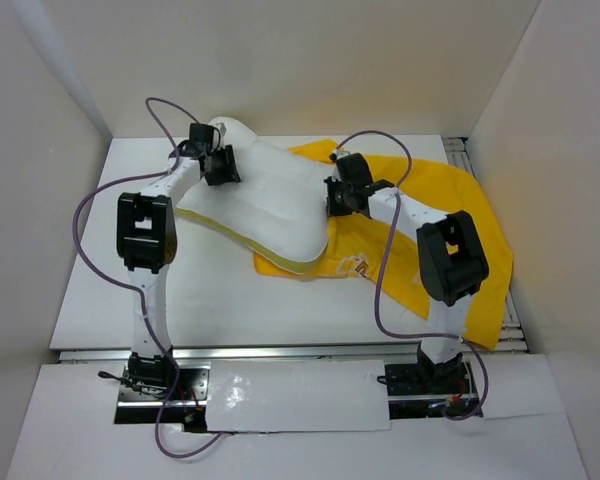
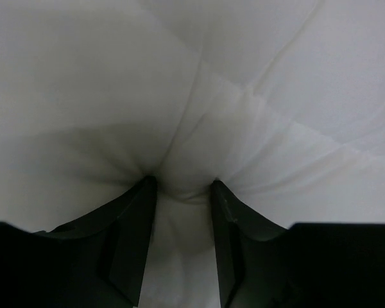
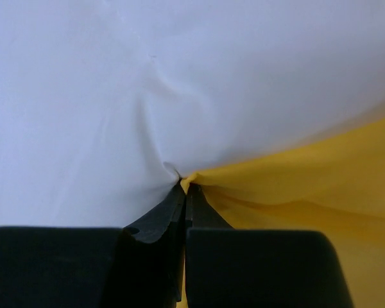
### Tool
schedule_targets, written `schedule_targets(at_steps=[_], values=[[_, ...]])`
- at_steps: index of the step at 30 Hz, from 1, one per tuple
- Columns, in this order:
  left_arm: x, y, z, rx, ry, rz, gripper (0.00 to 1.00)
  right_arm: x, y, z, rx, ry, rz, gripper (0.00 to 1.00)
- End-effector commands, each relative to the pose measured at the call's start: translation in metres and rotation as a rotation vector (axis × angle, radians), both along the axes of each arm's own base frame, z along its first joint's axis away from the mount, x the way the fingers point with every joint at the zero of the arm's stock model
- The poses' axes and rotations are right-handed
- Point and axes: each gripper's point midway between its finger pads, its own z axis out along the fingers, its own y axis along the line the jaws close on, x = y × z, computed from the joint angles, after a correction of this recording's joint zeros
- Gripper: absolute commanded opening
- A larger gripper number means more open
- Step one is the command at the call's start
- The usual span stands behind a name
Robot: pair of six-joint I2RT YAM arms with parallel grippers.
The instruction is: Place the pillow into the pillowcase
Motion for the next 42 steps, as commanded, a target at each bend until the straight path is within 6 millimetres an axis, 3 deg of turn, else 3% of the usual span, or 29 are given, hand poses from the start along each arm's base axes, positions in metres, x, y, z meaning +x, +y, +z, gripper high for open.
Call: schedule_targets(at_steps=[1,2,3,4,5,6,7,8,9,10,12,13,14,15,17,18,19,20,21,22,24,27,28,29,30,31,32,33,42], values=[[-0.036,0.024,-0.021,-0.014,0.145,0.113,0.50,0.022,0.034,0.007,0.031,-0.060,0.075,0.00],[-0.061,0.034,-0.031,-0.011,0.203,0.180,0.50,0.025,0.036,0.003,0.027,-0.051,0.075,0.00],[-0.073,0.039,-0.035,-0.023,0.219,0.208,0.48,0.027,0.052,0.009,0.028,-0.073,0.110,0.00],[-0.085,0.049,-0.039,-0.046,0.238,0.242,0.44,0.025,0.059,-0.005,0.017,-0.047,0.123,0.00],[-0.115,0.052,-0.061,-0.061,0.304,0.265,0.43,0.023,0.065,-0.008,0.007,-0.042,0.142,0.00],[-0.126,0.052,-0.051,-0.101,0.306,0.291,0.41,0.021,0.080,-0.006,0.010,-0.052,0.181,0.00],[-0.138,0.056,-0.052,-0.109,0.323,0.314,0.41,0.016,0.085,-0.016,0.002,-0.034,0.194,0.00],[-0.148,0.059,-0.053,-0.115,0.337,0.333,0.41,0.017,0.092,-0.010,-0.004,-0.057,0.207,0.00],[-0.175,0.066,-0.065,-0.077,0.397,0.381,0.41,0.009,0.103,-0.017,-0.008,-0.046,0.232,0.00],[-0.180,0.069,-0.052,-0.064,0.363,0.392,0.41,0.006,0.108,-0.015,-0.014,-0.048,0.251,0.00],[-0.198,0.075,-0.046,-0.039,0.376,0.435,0.43,-0.006,0.115,-0.017,-0.021,-0.041,0.258,0.00],[-0.196,0.071,-0.036,-0.048,0.349,0.433,0.47,-0.006,0.114,-0.014,-0.015,-0.046,0.242,0.00],[-0.193,0.067,-0.020,-0.056,0.304,0.421,0.51,-0.008,0.114,0.002,0.010,-0.071,0.232,0.00],[-0.183,0.070,-0.002,-0.042,0.254,0.406,0.64,-0.010,0.111,0.004,0.028,-0.075,0.204,0.00],[-0.174,0.052,0.025,-0.027,0.194,0.329,0.71,-0.009,0.104,0.023,0.059,-0.088,0.169,0.00],[-0.161,0.045,0.057,-0.004,0.099,0.274,0.75,-0.007,0.102,0.030,0.088,-0.084,0.153,0.00],[-0.156,0.039,0.072,0.031,0.049,0.245,0.84,-0.004,0.097,0.036,0.107,-0.087,0.139,0.00],[-0.159,0.015,0.086,0.062,0.010,0.178,0.93,-0.009,0.098,0.044,0.122,-0.092,0.151,0.00],[-0.155,0.004,0.106,0.074,-0.045,0.142,0.98,-0.008,0.095,0.051,0.144,-0.094,0.160,0.00],[-0.161,-0.010,0.117,0.080,-0.077,0.051,1.00,-0.012,0.093,0.049,0.141,-0.089,0.159,0.00],[-0.164,-0.047,0.137,0.037,-0.154,-0.095,1.00,-0.013,0.086,0.067,0.156,-0.120,0.152,0.00],[-0.176,-0.090,0.132,-0.007,-0.165,-0.268,1.00,-0.020,0.077,0.080,0.156,-0.140,0.150,0.00],[-0.173,-0.100,0.137,-0.005,-0.178,-0.293,1.00,-0.024,0.074,0.078,0.153,-0.133,0.150,0.00],[-0.177,-0.117,0.124,0.001,-0.140,-0.332,1.00,-0.024,0.074,0.083,0.158,-0.143,0.150,0.00],[-0.172,-0.124,0.127,0.014,-0.146,-0.337,1.00,-0.029,0.074,0.085,0.167,-0.139,0.162,0.00],[-0.173,-0.127,0.118,0.044,-0.118,-0.332,1.00,-0.029,0.068,0.078,0.153,-0.131,0.159,0.00],[-0.173,-0.132,0.110,0.063,-0.097,-0.337,1.00,-0.029,0.068,0.087,0.163,-0.153,0.160,0.00],[-0.174,-0.140,0.090,0.092,-0.052,-0.350,1.00,-0.033,0.068,0.087,0.169,-0.149,0.168,0.00],[-0.186,-0.143,0.002,0.175,0.171,-0.309,1.00,-0.039,0.060,0.086,0.186,-0.140,0.174,0.00]])
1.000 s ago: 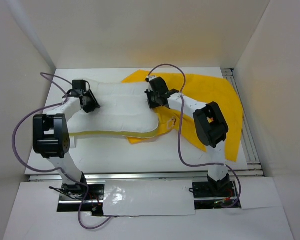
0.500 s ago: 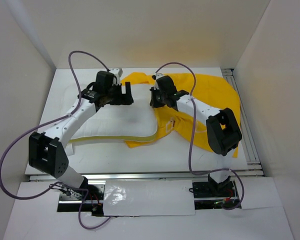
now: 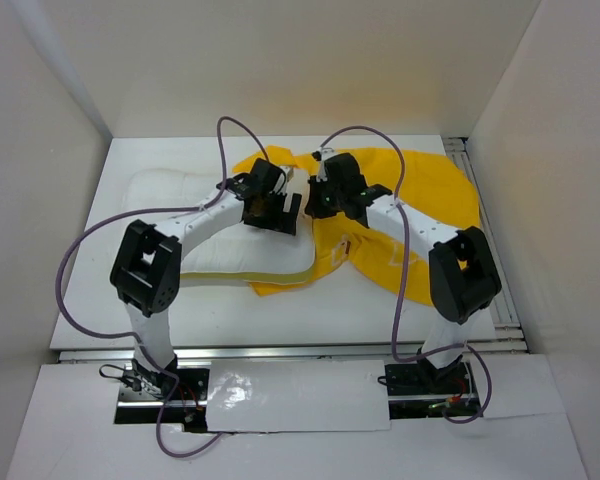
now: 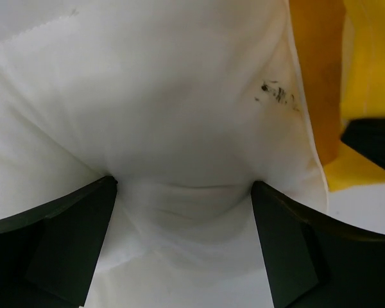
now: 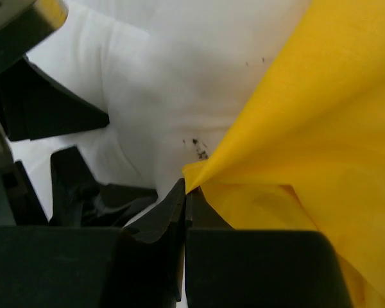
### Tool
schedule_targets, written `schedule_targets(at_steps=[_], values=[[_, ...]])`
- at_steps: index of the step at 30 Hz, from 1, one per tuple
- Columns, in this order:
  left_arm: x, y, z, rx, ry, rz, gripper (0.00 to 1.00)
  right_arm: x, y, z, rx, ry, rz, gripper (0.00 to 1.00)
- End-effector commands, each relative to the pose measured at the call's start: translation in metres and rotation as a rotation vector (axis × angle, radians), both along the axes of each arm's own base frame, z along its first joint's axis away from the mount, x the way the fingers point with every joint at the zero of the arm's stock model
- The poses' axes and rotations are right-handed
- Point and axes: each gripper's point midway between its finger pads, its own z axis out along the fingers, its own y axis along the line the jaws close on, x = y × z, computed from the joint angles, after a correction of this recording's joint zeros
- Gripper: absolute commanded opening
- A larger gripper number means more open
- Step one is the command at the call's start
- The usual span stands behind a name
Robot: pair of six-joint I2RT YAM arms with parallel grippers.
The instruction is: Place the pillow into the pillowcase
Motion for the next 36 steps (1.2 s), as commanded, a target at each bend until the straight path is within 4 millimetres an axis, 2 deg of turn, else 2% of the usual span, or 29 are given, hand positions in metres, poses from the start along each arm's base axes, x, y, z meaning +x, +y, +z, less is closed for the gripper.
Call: schedule_targets(at_steps=[1,2,3,5,6,7,8,9,12,13,14,15,16,17,18,19,21,23,25,27,29,31,32,35,36], values=[[-0.008,0.006,-0.027,0.098,0.067,0.034,1.00,-0.003,-0.004,0.036,0.062,-0.076,0.018,0.00],[-0.004,0.005,-0.029,0.123,0.062,0.073,1.00,-0.005,-0.005,0.030,0.056,-0.064,0.018,0.00],[-0.005,0.006,-0.043,0.145,0.096,0.071,1.00,-0.008,-0.007,0.033,0.058,-0.068,0.018,0.00],[-0.005,0.004,-0.052,0.143,0.120,0.076,0.89,-0.009,-0.010,0.036,0.069,-0.078,0.016,0.00],[-0.008,0.002,-0.062,0.146,0.147,0.069,0.76,-0.015,-0.011,0.034,0.073,-0.069,0.028,0.00],[-0.007,-0.001,-0.061,0.126,0.147,0.074,0.61,-0.015,-0.013,0.038,0.086,-0.079,0.029,0.00],[-0.007,-0.004,-0.067,0.115,0.158,0.079,0.16,-0.017,-0.010,0.038,0.101,-0.078,0.050,0.00],[-0.007,-0.005,-0.069,0.108,0.160,0.093,0.00,-0.022,-0.009,0.036,0.108,-0.069,0.064,0.00],[-0.005,-0.009,-0.060,0.067,0.122,0.086,0.00,-0.024,-0.008,0.043,0.116,-0.099,0.119,0.00],[0.001,-0.017,-0.048,0.018,0.079,0.075,0.00,-0.026,-0.006,0.044,0.116,-0.103,0.140,0.00],[0.005,-0.022,-0.019,-0.040,0.014,0.065,0.00,-0.027,-0.003,0.046,0.126,-0.112,0.165,0.00],[0.001,-0.022,-0.012,-0.064,-0.012,0.047,0.00,-0.025,-0.004,0.048,0.135,-0.119,0.166,0.00],[0.009,-0.027,0.006,-0.107,-0.077,0.045,0.00,-0.026,-0.003,0.049,0.129,-0.131,0.196,0.00],[0.009,-0.028,0.019,-0.128,-0.111,0.044,0.00,-0.026,-0.001,0.054,0.133,-0.145,0.213,0.00],[0.012,-0.023,0.044,-0.138,-0.169,0.062,0.00,-0.031,0.001,0.053,0.144,-0.129,0.236,0.00],[0.018,-0.017,0.054,-0.130,-0.210,0.100,0.00,-0.031,0.000,0.051,0.133,-0.136,0.266,0.00],[0.025,-0.019,0.082,-0.158,-0.283,0.095,0.00,-0.039,0.005,0.052,0.151,-0.126,0.325,0.00],[0.028,-0.027,0.098,-0.191,-0.318,0.053,0.00,-0.045,0.006,0.060,0.174,-0.142,0.374,0.00],[0.034,-0.031,0.115,-0.222,-0.349,0.062,0.00,-0.057,0.014,0.081,0.227,-0.178,0.452,0.00],[0.041,-0.033,0.110,-0.222,-0.340,0.086,0.00,-0.063,0.017,0.089,0.249,-0.167,0.487,0.00],[0.050,-0.034,0.119,-0.236,-0.371,0.124,0.00,-0.068,0.016,0.101,0.280,-0.158,0.508,0.01],[0.057,-0.031,0.112,-0.233,-0.377,0.173,0.00,-0.076,0.019,0.104,0.308,-0.122,0.530,0.01],[0.061,-0.034,0.113,-0.249,-0.387,0.179,0.00,-0.074,0.015,0.109,0.307,-0.119,0.519,0.02],[0.066,-0.032,0.097,-0.263,-0.362,0.216,0.00,-0.084,0.013,0.107,0.314,-0.075,0.534,0.02],[0.070,-0.025,0.088,-0.237,-0.350,0.238,0.00,-0.087,0.013,0.113,0.323,-0.080,0.529,0.02]])
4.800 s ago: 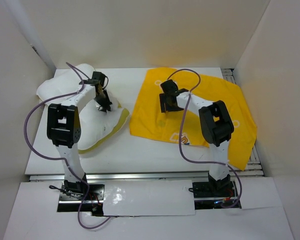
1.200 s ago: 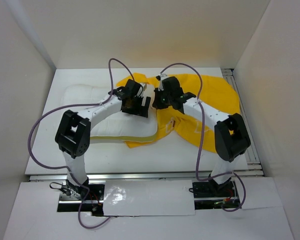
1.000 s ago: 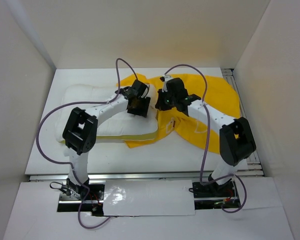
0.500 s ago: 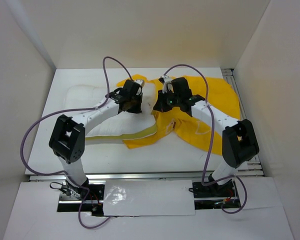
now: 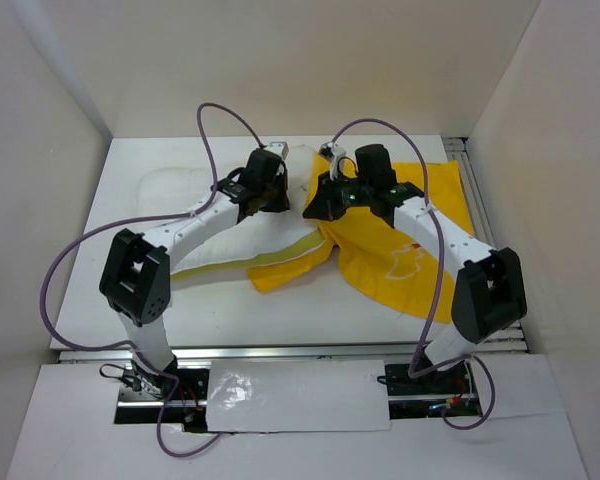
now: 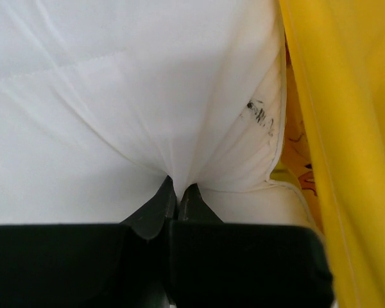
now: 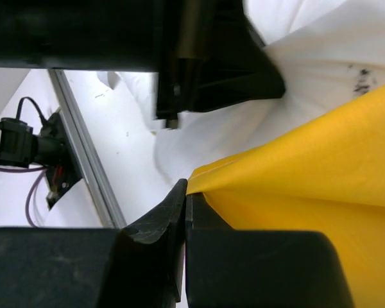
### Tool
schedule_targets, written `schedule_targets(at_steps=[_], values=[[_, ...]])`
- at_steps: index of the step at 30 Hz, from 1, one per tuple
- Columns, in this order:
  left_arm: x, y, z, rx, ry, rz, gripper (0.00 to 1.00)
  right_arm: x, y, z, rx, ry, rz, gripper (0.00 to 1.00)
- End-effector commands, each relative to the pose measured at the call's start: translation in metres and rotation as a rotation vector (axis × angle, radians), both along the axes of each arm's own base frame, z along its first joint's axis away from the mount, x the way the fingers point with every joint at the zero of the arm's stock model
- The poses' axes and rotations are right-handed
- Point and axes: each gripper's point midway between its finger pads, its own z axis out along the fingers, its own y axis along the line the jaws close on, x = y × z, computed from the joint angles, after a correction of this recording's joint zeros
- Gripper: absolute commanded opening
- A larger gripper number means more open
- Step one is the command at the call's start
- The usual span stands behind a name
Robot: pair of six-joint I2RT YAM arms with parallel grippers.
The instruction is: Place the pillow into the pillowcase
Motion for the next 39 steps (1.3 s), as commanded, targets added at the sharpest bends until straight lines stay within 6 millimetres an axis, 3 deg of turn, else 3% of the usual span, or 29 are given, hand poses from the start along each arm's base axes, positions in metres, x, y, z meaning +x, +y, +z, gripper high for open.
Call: schedule_targets(at_steps=[1,3,7,8,12,15,20,21,24,27,28,29,33,37,39], values=[[0.039,-0.007,0.019,-0.078,-0.102,0.093,0.00,-0.022,0.002,0.046,0.064,-0.030,0.056,0.02],[0.041,-0.005,0.015,-0.084,-0.082,0.099,0.00,-0.025,-0.001,0.042,0.032,-0.013,0.028,0.02],[0.040,0.002,0.013,-0.153,-0.066,0.086,0.00,-0.025,-0.024,0.015,-0.093,0.020,-0.088,0.02],[0.034,-0.003,0.028,-0.194,-0.086,0.048,0.00,-0.026,-0.031,-0.001,-0.111,0.063,-0.117,0.02],[0.026,0.007,0.055,-0.250,-0.136,0.051,0.00,-0.030,-0.039,-0.032,-0.166,0.127,-0.157,0.05],[0.025,0.013,0.063,-0.262,-0.140,0.092,0.00,-0.032,-0.024,-0.038,-0.126,0.141,-0.131,0.05],[0.018,-0.005,0.052,-0.252,-0.142,0.131,0.00,-0.042,0.022,-0.009,0.010,0.099,-0.054,0.00],[0.016,-0.011,0.054,-0.258,-0.148,0.120,0.00,-0.038,0.022,-0.002,0.026,0.083,-0.076,0.00],[0.010,-0.015,0.029,-0.255,-0.097,0.157,0.00,-0.025,0.022,0.035,0.102,0.003,-0.183,0.00],[-0.001,-0.022,0.011,-0.288,-0.050,0.148,0.00,-0.012,0.013,0.050,0.152,0.007,-0.324,0.00],[-0.006,-0.028,0.015,-0.305,-0.062,0.126,0.00,-0.001,0.006,0.058,0.166,-0.015,-0.405,0.00],[-0.012,-0.025,0.013,-0.318,-0.058,0.134,0.00,0.002,0.004,0.055,0.170,-0.007,-0.433,0.01],[-0.037,-0.045,0.022,-0.331,-0.074,0.002,0.00,0.023,-0.007,0.054,0.132,-0.003,-0.564,0.04],[-0.068,-0.047,0.038,-0.300,-0.145,-0.142,0.00,0.020,-0.004,0.035,0.095,0.027,-0.536,0.08],[-0.083,-0.047,0.031,-0.291,-0.143,-0.193,0.00,0.010,0.003,0.024,0.085,0.032,-0.473,0.11]])
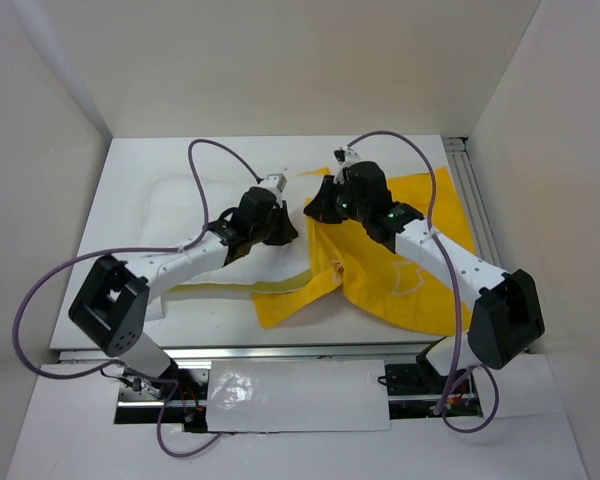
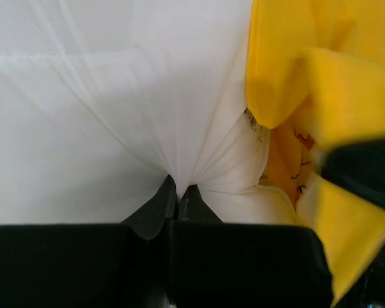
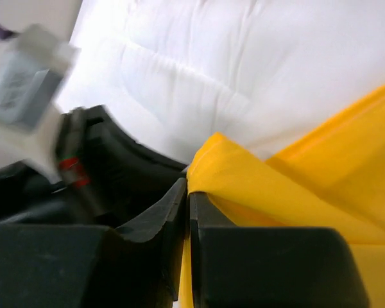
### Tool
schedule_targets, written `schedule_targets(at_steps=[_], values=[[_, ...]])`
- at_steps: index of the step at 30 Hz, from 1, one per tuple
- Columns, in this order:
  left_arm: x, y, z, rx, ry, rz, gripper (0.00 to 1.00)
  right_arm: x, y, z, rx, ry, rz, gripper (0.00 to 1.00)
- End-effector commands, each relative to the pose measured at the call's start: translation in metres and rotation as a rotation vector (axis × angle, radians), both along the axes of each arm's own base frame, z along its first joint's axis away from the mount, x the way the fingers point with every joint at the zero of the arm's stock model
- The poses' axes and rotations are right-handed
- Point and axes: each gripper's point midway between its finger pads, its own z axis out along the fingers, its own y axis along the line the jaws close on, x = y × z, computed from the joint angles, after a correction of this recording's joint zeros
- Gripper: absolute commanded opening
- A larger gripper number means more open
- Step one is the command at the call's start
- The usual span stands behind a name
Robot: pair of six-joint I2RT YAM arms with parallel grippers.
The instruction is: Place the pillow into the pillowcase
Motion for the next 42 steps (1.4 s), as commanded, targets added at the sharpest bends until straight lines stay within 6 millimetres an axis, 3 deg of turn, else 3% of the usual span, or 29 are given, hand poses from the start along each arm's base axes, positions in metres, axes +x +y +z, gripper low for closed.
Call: schedule_targets(at_steps=[1,3,5,6,11,13,17,18,20,21,27,28,30,31,32,34,36,37,39,40,42], values=[[-0.016,-0.020,0.055,-0.105,-0.168,-0.137,0.00,-0.006,0.010,-0.007,0.007,-0.027,0.050,0.13],[-0.017,-0.016,0.058,-0.091,-0.190,-0.139,0.00,-0.031,0.017,-0.031,-0.030,-0.002,0.153,0.25],[-0.018,-0.008,0.045,-0.051,-0.160,-0.111,0.00,-0.048,0.014,-0.048,-0.074,0.040,0.193,0.43],[-0.021,-0.009,0.043,-0.026,-0.167,-0.135,0.00,-0.051,0.010,-0.048,-0.097,0.029,0.207,0.56],[-0.025,0.003,0.010,0.074,-0.117,-0.140,0.00,-0.049,-0.013,-0.011,-0.160,-0.043,0.127,0.85],[-0.031,0.009,-0.008,0.125,-0.083,-0.135,0.00,-0.041,-0.031,0.000,-0.207,-0.057,0.022,0.95],[-0.039,0.016,-0.016,0.157,-0.086,-0.143,0.00,-0.017,-0.081,-0.007,-0.347,0.007,-0.230,0.95],[-0.040,0.017,-0.019,0.157,-0.086,-0.143,0.00,-0.011,-0.095,-0.023,-0.418,0.055,-0.296,0.95],[-0.040,0.015,-0.014,0.156,-0.109,-0.162,0.00,0.003,-0.103,-0.027,-0.424,0.087,-0.349,0.93],[-0.042,0.017,-0.018,0.161,-0.101,-0.163,0.00,0.006,-0.101,-0.042,-0.456,0.123,-0.342,0.92],[-0.039,0.017,-0.018,0.182,-0.115,-0.155,0.00,0.038,-0.061,-0.064,-0.360,0.114,-0.215,0.87],[-0.037,0.015,-0.014,0.177,-0.122,-0.154,0.00,0.047,-0.059,-0.073,-0.367,0.123,-0.208,0.85],[-0.037,0.015,-0.014,0.177,-0.122,-0.154,0.00,0.060,-0.050,-0.073,-0.356,0.105,-0.195,0.83],[-0.037,0.015,-0.014,0.177,-0.122,-0.154,0.00,0.064,-0.046,-0.087,-0.368,0.131,-0.184,0.82],[-0.037,0.015,-0.014,0.177,-0.122,-0.154,0.00,0.069,-0.044,-0.086,-0.371,0.123,-0.179,0.80],[-0.037,0.015,-0.014,0.177,-0.122,-0.154,0.00,0.073,-0.041,-0.103,-0.383,0.141,-0.176,0.80],[-0.037,0.015,-0.014,0.177,-0.122,-0.154,0.00,0.077,-0.043,-0.112,-0.376,0.163,-0.181,0.74],[-0.037,0.015,-0.014,0.177,-0.122,-0.154,0.00,0.079,-0.042,-0.113,-0.376,0.165,-0.181,0.58],[-0.036,0.017,-0.014,0.188,-0.129,-0.152,0.00,0.084,-0.049,-0.119,-0.380,0.191,-0.228,0.38],[-0.036,0.017,-0.014,0.188,-0.129,-0.152,0.00,0.085,-0.051,-0.119,-0.388,0.188,-0.241,0.22],[-0.036,0.019,-0.016,0.199,-0.124,-0.144,0.00,0.089,-0.057,-0.110,-0.401,0.167,-0.274,0.16]])
